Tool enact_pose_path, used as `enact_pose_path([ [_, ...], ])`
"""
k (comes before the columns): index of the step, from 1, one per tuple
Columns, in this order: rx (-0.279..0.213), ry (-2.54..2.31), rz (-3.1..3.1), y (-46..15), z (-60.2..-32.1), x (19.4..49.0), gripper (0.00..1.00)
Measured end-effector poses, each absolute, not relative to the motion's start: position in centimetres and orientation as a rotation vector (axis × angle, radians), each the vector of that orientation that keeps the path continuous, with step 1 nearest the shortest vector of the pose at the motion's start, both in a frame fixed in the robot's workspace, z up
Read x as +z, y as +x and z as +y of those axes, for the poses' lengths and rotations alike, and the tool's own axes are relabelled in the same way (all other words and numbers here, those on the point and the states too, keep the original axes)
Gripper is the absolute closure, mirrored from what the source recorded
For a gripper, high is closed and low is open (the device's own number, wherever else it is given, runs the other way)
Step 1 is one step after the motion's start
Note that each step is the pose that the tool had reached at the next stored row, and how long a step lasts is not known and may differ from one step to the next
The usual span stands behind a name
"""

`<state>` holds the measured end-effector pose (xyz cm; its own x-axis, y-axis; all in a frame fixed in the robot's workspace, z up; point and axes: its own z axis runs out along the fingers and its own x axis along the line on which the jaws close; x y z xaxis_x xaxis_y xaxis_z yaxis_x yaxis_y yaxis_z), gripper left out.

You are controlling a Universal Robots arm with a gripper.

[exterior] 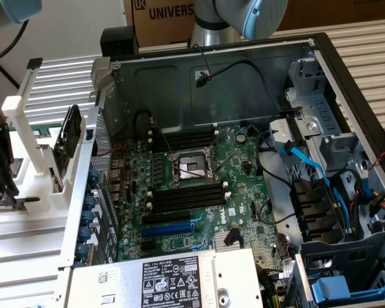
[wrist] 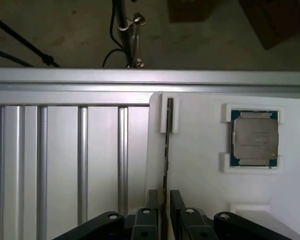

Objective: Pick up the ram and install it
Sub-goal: 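Pick up the ram and move it above insertion slot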

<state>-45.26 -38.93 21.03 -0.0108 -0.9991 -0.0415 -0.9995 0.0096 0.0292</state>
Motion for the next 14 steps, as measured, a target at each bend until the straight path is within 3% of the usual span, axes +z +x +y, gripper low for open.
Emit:
enact_pose_path([
  [14,0.078,-2.228,2.201,-45.27,-38.74,20.4,0.76],
])
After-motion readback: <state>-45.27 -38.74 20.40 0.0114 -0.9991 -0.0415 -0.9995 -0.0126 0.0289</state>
